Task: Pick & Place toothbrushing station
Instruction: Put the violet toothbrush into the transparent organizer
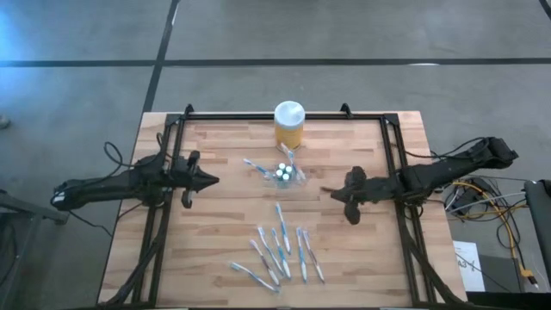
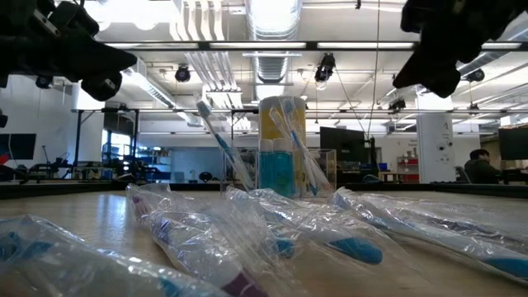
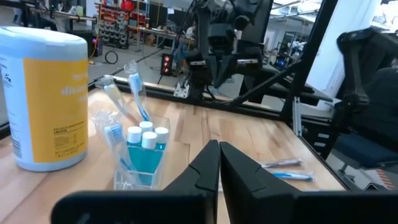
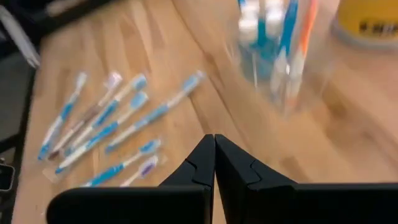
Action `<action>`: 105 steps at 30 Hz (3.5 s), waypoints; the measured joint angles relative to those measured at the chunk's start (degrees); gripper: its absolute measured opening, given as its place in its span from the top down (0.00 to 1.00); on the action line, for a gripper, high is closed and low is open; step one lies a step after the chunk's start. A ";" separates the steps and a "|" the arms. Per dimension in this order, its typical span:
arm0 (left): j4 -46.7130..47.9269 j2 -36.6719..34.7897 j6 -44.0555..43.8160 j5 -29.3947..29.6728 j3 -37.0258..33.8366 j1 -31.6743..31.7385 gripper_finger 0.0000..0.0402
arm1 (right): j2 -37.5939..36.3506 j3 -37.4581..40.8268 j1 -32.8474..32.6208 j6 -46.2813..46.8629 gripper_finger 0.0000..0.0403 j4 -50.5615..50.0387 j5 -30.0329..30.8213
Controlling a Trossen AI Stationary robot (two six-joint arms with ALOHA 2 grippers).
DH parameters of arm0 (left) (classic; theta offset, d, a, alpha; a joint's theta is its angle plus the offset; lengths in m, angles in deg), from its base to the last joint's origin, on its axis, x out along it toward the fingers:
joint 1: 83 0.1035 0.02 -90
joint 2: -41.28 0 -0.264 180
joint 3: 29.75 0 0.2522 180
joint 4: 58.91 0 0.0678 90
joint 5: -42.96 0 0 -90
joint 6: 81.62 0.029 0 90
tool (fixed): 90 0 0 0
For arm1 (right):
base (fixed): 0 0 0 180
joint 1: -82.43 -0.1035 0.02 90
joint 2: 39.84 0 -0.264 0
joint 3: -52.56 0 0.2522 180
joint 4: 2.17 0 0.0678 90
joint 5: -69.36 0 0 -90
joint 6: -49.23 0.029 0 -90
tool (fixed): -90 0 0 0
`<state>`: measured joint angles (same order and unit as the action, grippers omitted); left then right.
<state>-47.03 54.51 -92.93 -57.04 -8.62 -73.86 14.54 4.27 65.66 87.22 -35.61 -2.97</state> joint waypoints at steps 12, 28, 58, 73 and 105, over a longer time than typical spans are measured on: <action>0.08 0.11 0.66 -0.02 -1.08 0.02 0.98 | 28.41 -17.13 -7.58 5.42 0.98 -4.99 -4.70; -1.34 0.00 -3.31 -1.16 -0.98 0.02 0.99 | 51.28 -33.71 -14.15 13.21 0.68 -8.46 -19.97; -1.41 -0.18 -5.16 -5.71 -0.96 0.02 0.97 | 60.35 -36.72 -14.12 39.17 0.43 -13.51 -11.54; -1.54 -0.20 -5.14 -5.68 -0.96 0.02 0.96 | 59.61 -36.33 -14.36 33.71 0.65 -17.48 -10.04; -13.69 0.58 0.70 -10.90 -0.07 -0.01 0.98 | 35.75 -35.24 -10.38 -9.91 0.96 -3.75 17.09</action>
<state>-60.72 55.09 -92.24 -67.94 -8.68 -73.86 50.29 -30.97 55.28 77.31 -39.36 14.12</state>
